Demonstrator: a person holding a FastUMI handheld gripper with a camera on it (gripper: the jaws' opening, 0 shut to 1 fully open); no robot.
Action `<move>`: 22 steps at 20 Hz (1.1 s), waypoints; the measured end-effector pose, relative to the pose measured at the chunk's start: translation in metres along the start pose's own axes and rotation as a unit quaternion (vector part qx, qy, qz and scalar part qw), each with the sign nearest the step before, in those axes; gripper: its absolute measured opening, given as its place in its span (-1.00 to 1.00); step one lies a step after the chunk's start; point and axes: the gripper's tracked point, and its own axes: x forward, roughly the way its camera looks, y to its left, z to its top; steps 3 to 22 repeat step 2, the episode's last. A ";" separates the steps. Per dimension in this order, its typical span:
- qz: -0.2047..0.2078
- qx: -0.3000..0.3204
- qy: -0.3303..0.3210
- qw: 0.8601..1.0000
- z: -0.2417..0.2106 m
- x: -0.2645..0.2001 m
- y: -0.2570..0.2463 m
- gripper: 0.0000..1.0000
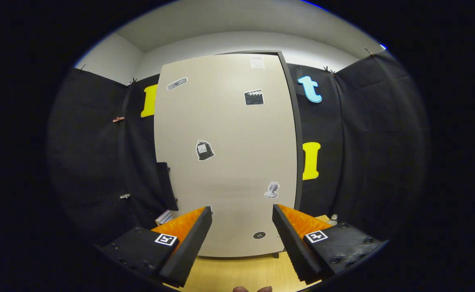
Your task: Open the shoe cabinet door, grab the shoes and put them into the shoe cabinet, then close the shoe cabinet door.
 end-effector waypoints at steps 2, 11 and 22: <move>-0.001 -0.002 0.002 1.000 -0.001 -0.003 -0.003 0.96; -0.001 -0.002 0.002 1.000 -0.001 -0.003 -0.003 0.96; -0.001 -0.002 0.002 1.000 -0.001 -0.003 -0.003 0.96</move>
